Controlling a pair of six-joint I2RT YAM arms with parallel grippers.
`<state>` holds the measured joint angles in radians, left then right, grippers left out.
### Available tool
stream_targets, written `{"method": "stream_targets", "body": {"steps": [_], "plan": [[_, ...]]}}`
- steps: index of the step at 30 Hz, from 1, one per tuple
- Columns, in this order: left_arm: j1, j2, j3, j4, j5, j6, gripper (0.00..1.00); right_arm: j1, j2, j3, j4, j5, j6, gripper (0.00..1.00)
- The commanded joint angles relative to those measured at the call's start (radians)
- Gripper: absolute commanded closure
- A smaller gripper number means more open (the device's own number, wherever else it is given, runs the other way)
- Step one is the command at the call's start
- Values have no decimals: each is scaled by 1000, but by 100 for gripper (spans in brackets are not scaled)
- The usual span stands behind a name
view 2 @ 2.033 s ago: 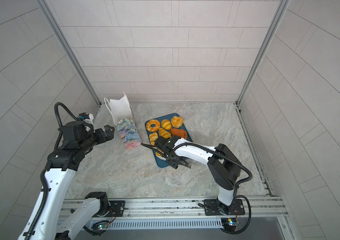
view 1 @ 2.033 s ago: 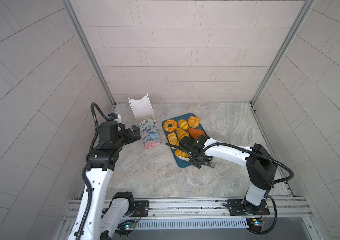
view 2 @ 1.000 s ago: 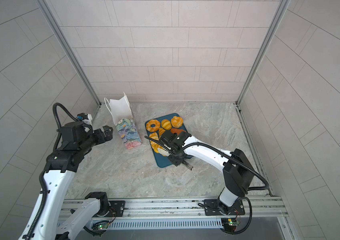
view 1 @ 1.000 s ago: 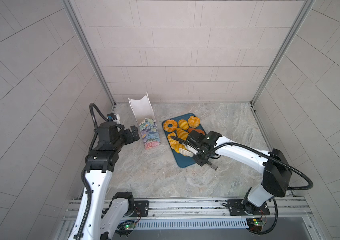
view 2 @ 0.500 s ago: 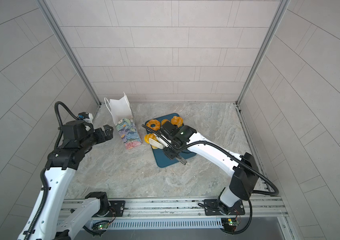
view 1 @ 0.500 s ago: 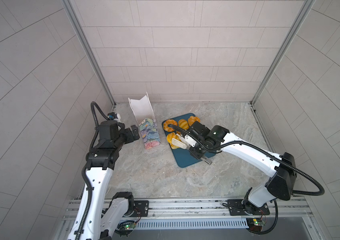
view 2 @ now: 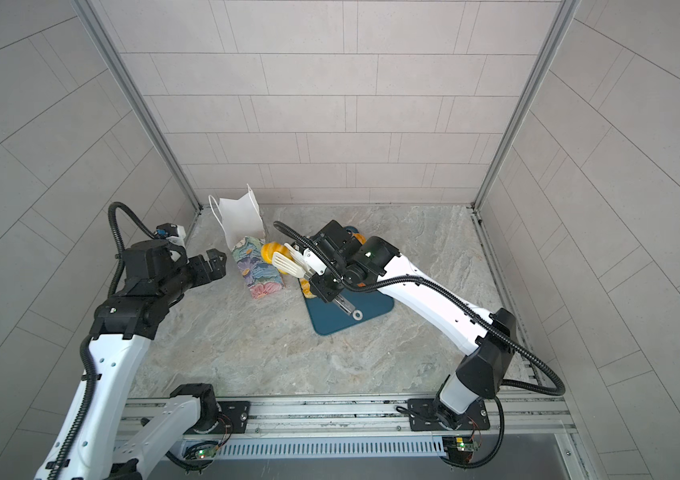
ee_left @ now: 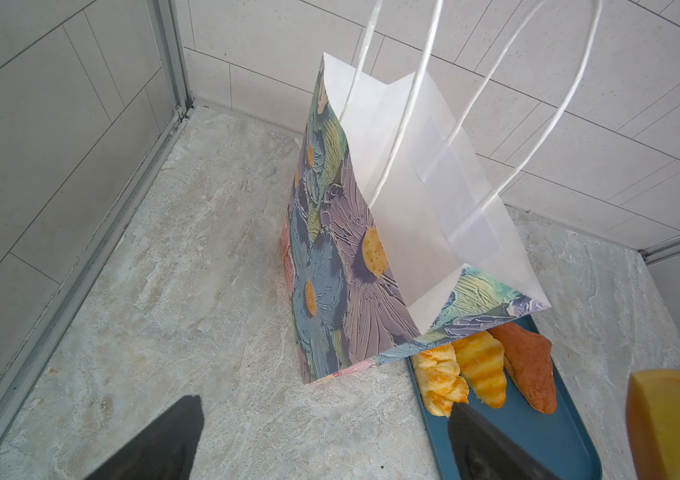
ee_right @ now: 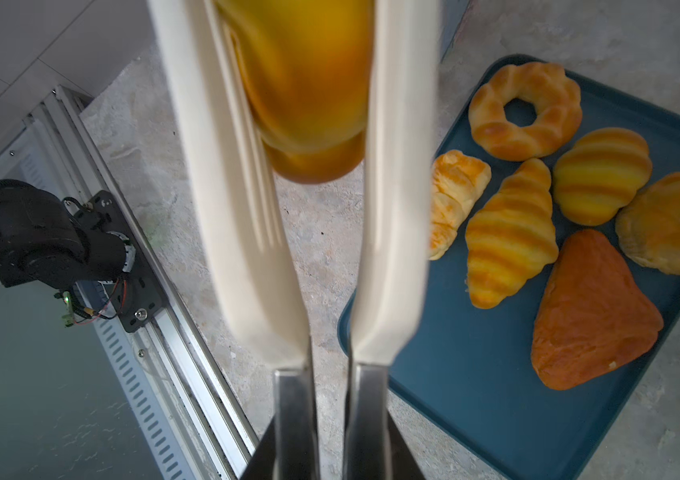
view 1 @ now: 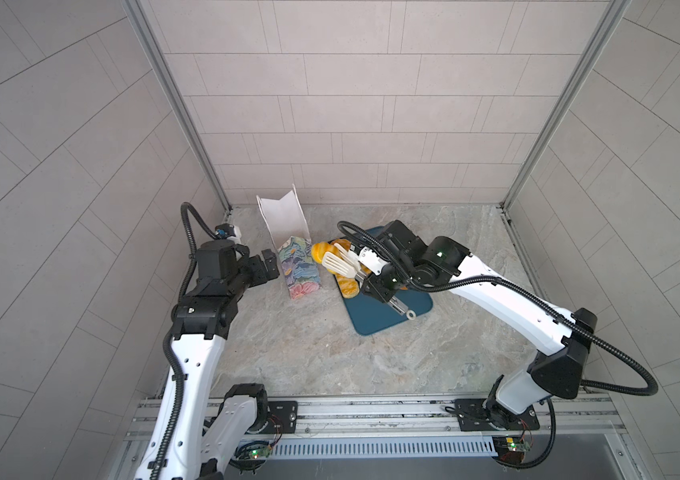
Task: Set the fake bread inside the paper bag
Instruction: 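Lift the yellow roll in the right tongs and carry it toward the bag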
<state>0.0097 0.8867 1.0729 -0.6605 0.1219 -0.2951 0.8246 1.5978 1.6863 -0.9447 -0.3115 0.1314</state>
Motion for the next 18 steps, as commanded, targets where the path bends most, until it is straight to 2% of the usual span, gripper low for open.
{"method": "stream_targets", "body": {"steps": [1, 9, 18], "plan": [[-3, 1, 18, 11, 3, 8, 0, 7, 26, 75, 53, -39, 14, 71], [-4, -3, 9, 13, 7, 1, 0, 7, 174, 298, 29, -55, 51, 70], [-4, -13, 3, 12, 9, -5, 0, -5, 396, 641, -79, -55, 79, 70]]}}
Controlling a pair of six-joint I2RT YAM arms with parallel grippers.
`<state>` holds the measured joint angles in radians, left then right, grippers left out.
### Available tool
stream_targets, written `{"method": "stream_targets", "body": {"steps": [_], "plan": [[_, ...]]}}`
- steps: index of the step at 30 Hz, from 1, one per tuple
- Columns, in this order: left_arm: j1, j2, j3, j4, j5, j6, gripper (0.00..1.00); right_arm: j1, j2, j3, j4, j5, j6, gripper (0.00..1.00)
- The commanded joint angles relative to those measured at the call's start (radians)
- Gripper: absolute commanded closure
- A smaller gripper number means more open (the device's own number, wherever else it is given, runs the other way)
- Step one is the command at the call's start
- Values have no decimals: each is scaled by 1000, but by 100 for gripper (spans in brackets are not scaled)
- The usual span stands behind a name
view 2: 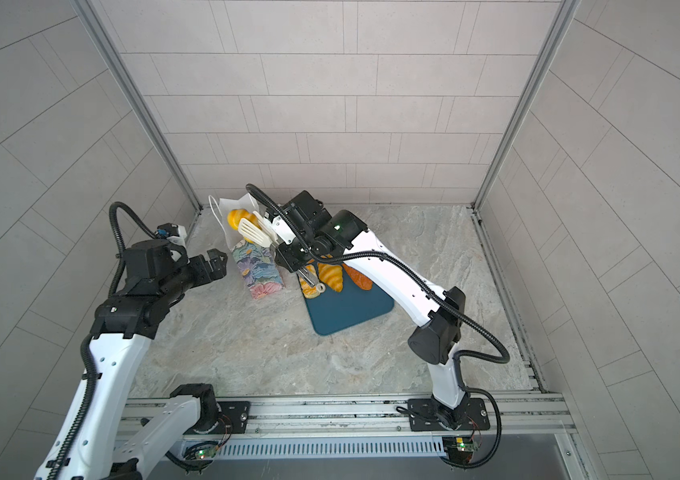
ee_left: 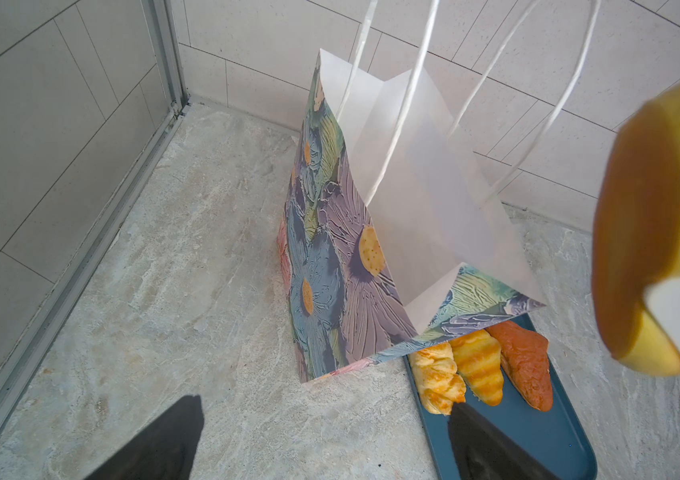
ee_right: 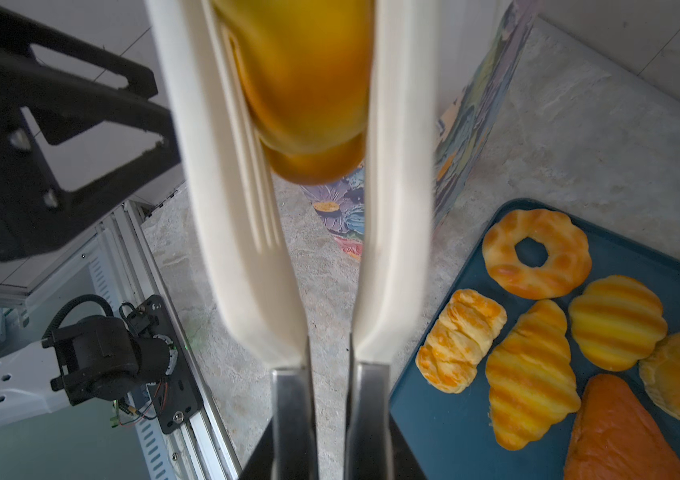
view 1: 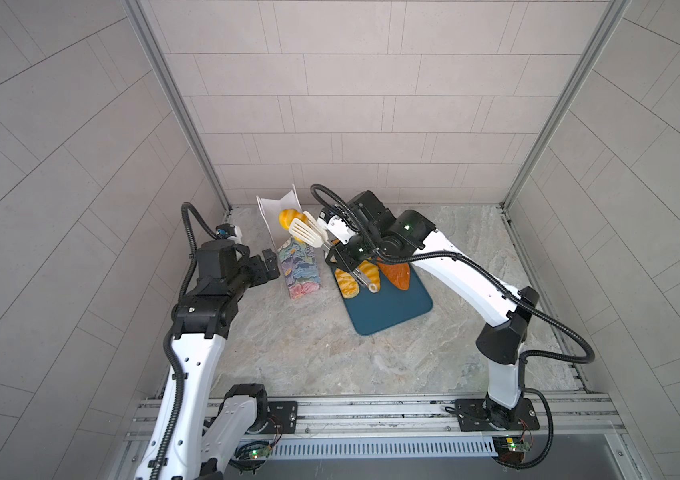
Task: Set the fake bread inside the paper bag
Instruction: 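Lift the yellow roll in the right tongs and carry it toward the bag, then lower the roll into the floral paper bag and open the right tongs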
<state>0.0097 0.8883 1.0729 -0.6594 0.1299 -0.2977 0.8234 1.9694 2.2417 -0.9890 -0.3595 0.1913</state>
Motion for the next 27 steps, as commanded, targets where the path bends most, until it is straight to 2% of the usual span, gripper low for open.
{"method": "stream_targets", "body": {"steps": [1, 6, 21, 27], "plan": [[-4, -15, 2, 11, 1, -2, 0, -7, 49, 116, -44, -5, 24, 70], [-4, -22, -1, 4, -1, -3, 0, -12, 121, 204, -41, 5, 34, 70], [-2, -27, -9, 12, 5, -10, 0, -9, 179, 264, -28, 49, 43, 68], [-2, -29, -11, 11, 5, -11, 0, -8, 237, 335, -56, 56, 45, 66]]}}
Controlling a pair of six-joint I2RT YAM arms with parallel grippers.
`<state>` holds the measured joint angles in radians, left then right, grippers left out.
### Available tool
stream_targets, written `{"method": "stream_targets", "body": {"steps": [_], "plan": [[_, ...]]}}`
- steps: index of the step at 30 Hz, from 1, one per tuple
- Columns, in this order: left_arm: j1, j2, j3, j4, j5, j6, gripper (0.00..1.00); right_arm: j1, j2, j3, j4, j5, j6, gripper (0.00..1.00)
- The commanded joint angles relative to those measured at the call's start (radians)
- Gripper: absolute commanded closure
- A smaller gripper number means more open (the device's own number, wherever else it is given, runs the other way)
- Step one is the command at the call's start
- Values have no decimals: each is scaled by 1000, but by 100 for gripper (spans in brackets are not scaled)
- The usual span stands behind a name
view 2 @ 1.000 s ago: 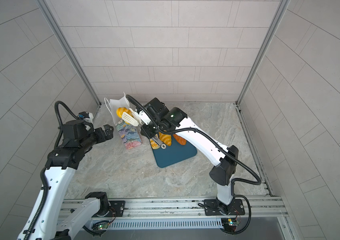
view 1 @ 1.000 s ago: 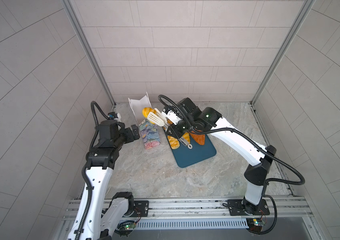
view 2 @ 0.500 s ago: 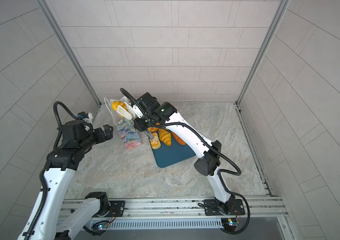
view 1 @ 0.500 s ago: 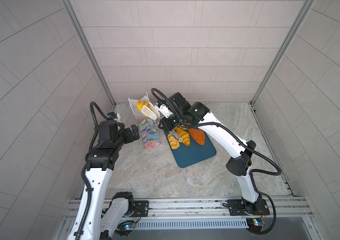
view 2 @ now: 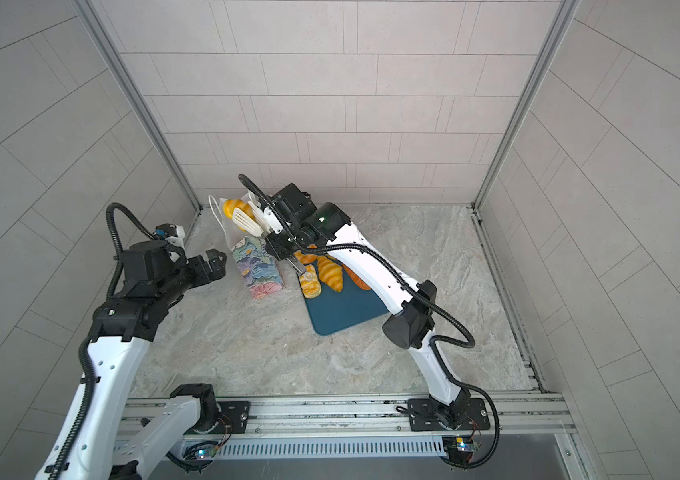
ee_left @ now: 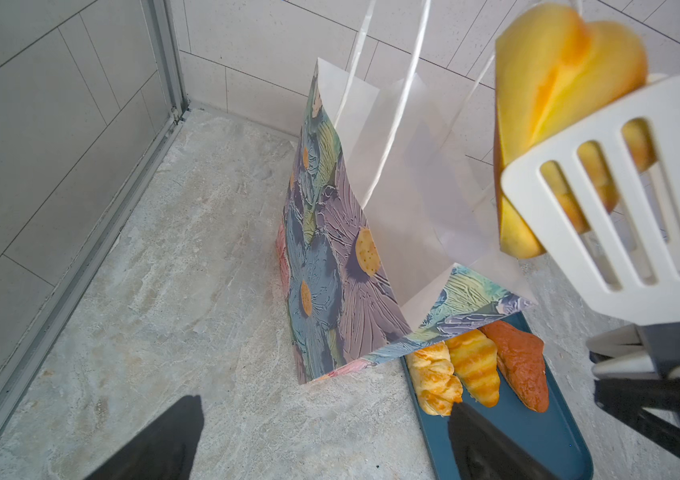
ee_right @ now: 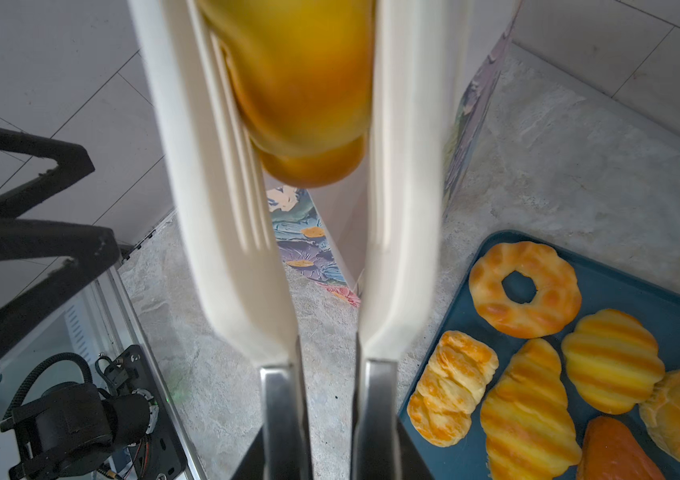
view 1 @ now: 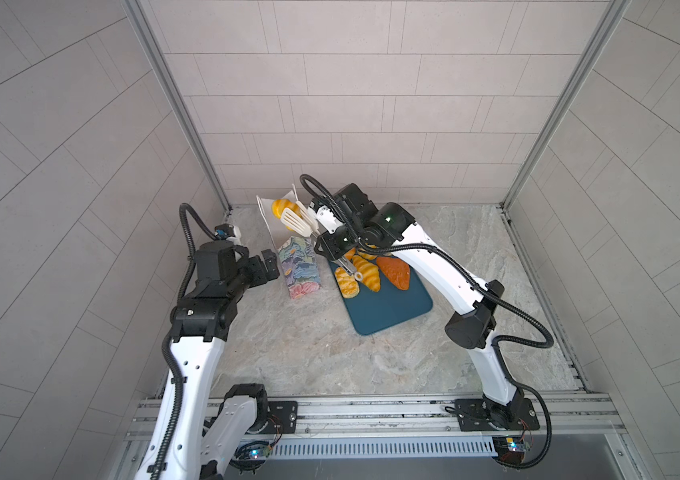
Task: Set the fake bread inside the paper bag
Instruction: 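Lower the roll into the floral paper bag and open the right tongs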
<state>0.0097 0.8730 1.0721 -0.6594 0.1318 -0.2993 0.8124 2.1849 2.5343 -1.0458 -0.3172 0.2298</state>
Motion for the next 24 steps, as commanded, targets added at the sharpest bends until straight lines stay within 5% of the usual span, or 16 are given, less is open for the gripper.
{"method": "stream_targets", "body": {"steps": [1, 14, 24], "plan": [[-4, -14, -11, 11, 1, -8, 0, 3, 28, 49, -1, 15, 6, 66], [-5, -14, -20, 17, 15, -16, 0, 2, 50, 58, 20, 52, 13, 64], [-3, -18, -24, 17, 20, -18, 0, 4, 38, 73, -4, 57, 8, 49]]}}
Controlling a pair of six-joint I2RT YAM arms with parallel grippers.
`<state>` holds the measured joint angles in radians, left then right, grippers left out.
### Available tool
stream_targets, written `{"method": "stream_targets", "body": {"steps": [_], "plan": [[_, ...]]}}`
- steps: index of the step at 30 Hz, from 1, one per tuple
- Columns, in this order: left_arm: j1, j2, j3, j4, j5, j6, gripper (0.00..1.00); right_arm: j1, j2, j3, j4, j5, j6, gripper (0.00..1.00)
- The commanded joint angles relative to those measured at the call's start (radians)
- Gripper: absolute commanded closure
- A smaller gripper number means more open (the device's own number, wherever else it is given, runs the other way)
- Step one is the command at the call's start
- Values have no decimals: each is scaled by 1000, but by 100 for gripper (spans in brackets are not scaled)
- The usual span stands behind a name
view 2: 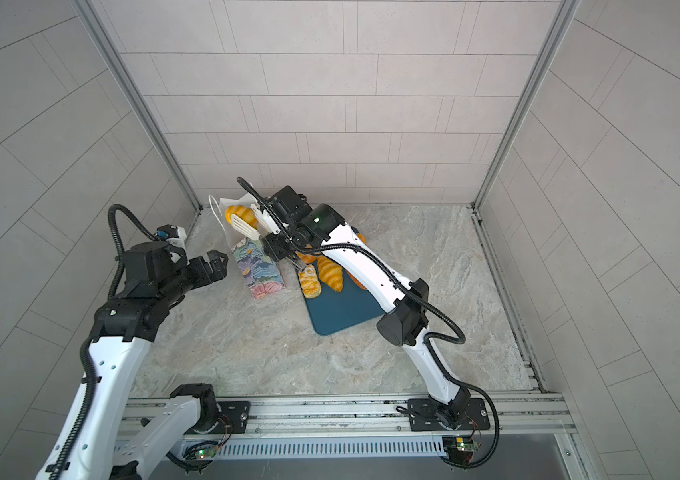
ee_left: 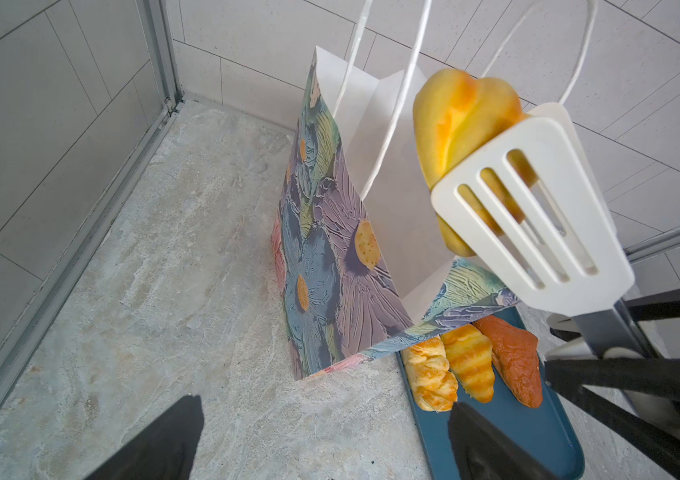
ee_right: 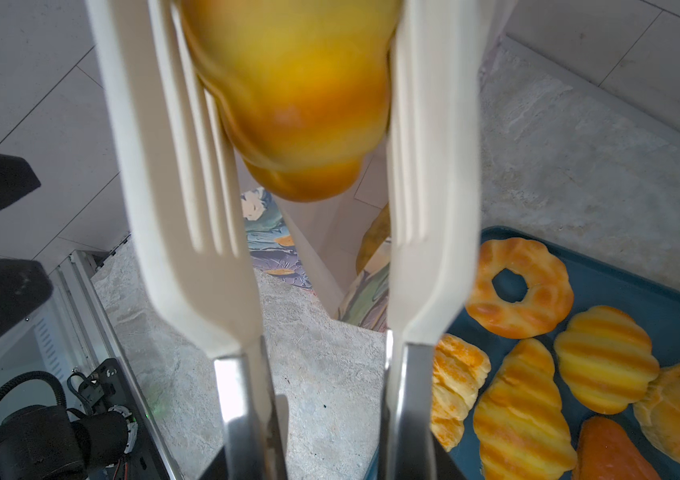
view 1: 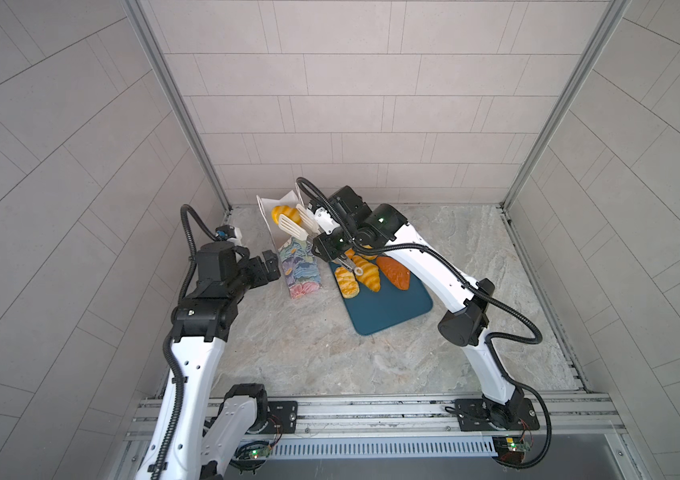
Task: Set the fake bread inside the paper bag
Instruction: 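Lower the roll into the floral paper bag and open the right tongs, then withdraw the empty right tongs from the bag back over the tray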
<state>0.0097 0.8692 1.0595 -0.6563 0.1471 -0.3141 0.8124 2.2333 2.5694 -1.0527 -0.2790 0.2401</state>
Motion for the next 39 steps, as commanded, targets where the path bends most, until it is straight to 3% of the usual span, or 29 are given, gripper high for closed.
{"method": "stream_targets", "body": {"steps": [1, 19, 30, 39], "plan": [[-3, -13, -13, 15, 6, -6, 0, 5, -15, 38, 0, 20, -5, 49], [-4, -6, -4, 7, 23, -15, 0, 22, -118, 38, -64, 116, -74, 41], [-5, -3, 19, -30, 6, 11, 0, 25, -153, 29, -126, 173, -103, 43], [-22, -19, 20, -32, -15, 26, 0, 22, -290, -213, -131, 293, -116, 44]]}}
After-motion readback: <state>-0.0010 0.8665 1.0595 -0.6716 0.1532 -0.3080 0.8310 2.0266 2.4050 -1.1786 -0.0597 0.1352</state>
